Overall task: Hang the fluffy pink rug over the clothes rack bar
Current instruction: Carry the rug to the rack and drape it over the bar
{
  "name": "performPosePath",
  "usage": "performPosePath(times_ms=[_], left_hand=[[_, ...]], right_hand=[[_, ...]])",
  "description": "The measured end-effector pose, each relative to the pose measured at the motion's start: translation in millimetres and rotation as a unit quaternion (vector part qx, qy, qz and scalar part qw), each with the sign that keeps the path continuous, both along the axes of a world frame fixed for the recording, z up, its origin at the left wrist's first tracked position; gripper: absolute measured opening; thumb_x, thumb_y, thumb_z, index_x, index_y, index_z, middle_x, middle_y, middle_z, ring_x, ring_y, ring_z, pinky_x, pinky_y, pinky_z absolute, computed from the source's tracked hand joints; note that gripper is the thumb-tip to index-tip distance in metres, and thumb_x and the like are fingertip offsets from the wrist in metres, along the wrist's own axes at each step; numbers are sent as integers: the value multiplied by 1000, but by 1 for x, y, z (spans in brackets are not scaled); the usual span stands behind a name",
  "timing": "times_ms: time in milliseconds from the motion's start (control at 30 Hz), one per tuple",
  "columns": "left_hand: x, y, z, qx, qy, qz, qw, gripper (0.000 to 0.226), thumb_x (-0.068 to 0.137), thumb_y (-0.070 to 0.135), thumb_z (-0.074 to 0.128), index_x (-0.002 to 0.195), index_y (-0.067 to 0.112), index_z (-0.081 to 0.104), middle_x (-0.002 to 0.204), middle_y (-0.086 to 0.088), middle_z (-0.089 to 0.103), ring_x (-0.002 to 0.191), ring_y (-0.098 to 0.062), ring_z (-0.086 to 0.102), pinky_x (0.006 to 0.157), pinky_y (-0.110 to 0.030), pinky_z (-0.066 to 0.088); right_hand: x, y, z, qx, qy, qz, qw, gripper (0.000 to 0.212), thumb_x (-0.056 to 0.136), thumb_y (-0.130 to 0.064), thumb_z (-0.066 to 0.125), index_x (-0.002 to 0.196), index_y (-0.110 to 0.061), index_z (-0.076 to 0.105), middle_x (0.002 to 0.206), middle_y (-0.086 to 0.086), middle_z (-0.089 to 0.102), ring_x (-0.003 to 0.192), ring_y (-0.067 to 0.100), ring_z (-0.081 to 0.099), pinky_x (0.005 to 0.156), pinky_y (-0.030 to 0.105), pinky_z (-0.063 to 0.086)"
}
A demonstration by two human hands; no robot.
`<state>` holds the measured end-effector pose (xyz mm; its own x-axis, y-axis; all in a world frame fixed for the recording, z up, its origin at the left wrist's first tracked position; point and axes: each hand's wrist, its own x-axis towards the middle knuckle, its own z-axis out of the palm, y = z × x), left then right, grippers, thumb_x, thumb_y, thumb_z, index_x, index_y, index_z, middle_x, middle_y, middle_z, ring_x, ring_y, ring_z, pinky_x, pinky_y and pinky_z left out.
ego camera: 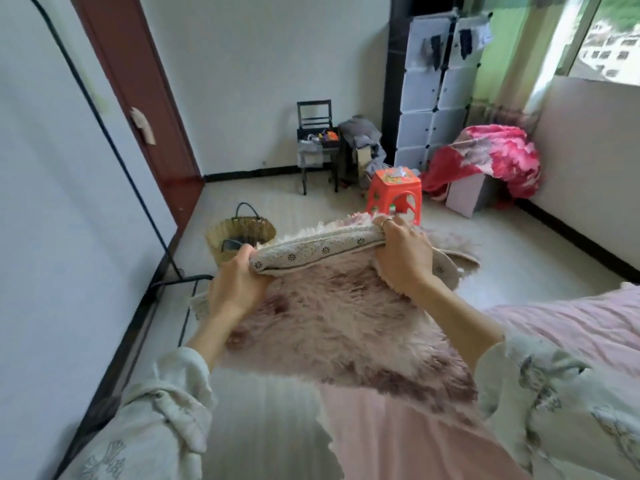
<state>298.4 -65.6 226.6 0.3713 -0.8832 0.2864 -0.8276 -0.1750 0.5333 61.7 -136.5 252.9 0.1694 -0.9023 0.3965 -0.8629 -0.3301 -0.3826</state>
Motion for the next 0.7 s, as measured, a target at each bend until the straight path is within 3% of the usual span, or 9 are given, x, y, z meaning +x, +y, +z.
performPosePath(times_ms=[167,333,700], left_hand=[[86,23,35,-21,-29,49,998,33,82,40,65,98,13,54,86,-10,69,55,-16,42,44,-19,23],[182,40,64,-42,-35,108,993,34,77,47,66,87,20,47,85,-9,69,70,-26,51,57,-30,36],[310,42,133,-75,-108,252,959,24,80,34,60,91,16,50,83,-9,67,67,-27,53,57,-31,39]], right_hand=[[94,1,17,-12,-3,57,998,35,83,0,48,114,-11,59,107,9,59,98,30,57,68,31,34],[196,-6,52,-44,-14,109,993,40,80,4,43,115,-11,58,107,7,63,95,30,59,67,29,29],[365,-59,107,-97,-47,206,973,49,79,3,41,121,-18,56,111,6,64,94,33,60,66,30,32]])
